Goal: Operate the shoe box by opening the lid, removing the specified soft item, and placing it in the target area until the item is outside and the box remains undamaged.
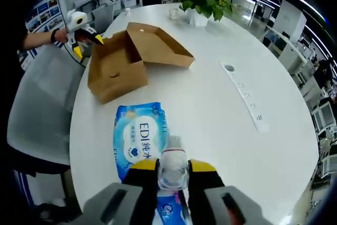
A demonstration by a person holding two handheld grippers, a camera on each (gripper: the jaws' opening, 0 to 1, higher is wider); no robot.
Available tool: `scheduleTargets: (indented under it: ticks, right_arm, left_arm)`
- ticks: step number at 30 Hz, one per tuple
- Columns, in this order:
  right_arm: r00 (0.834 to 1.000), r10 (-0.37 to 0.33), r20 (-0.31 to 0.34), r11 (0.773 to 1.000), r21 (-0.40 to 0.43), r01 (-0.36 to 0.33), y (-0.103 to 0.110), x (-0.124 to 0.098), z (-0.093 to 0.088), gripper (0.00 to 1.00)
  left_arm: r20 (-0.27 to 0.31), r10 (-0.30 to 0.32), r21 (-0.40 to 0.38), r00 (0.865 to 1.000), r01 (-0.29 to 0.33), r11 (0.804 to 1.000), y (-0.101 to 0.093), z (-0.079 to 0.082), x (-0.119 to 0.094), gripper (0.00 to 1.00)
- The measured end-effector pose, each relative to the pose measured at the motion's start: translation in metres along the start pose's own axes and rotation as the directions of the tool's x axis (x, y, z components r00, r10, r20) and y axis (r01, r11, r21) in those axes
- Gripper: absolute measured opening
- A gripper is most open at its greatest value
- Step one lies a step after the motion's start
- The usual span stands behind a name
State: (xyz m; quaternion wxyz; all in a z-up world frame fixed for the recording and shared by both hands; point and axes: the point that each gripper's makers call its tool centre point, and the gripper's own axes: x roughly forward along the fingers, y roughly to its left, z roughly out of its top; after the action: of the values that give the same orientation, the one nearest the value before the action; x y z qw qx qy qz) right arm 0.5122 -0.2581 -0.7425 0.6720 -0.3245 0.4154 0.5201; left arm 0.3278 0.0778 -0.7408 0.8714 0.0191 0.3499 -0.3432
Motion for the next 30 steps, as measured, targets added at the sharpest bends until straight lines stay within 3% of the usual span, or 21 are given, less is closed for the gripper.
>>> scheduleTargets:
  ticks: [10,16,30]
  right_arm:
    - [0.996,-0.027,-0.079,1.0,-0.007,0.027,-0.01,0.011,-0.014,0.17]
    - [0.988,-0.041,-0.146,0.998,-0.059,0.033,-0.01,0.015,-0.022,0.17]
    - [0.972,-0.026,-0.235,0.991,-0.131,-0.005,-0.01,0.021,-0.026,0.17]
  left_arm:
    - [-0.009,0.002,0.001,1.0,-0.002,1.0,0.001,-0.003,0.0,0.57]
    - [-0.012,0.002,-0.001,1.0,-0.002,1.0,0.0,-0.004,0.001,0.57]
    - [-0.013,-0.002,-0.001,1.0,0.002,1.0,-0.002,-0.003,0.002,0.57]
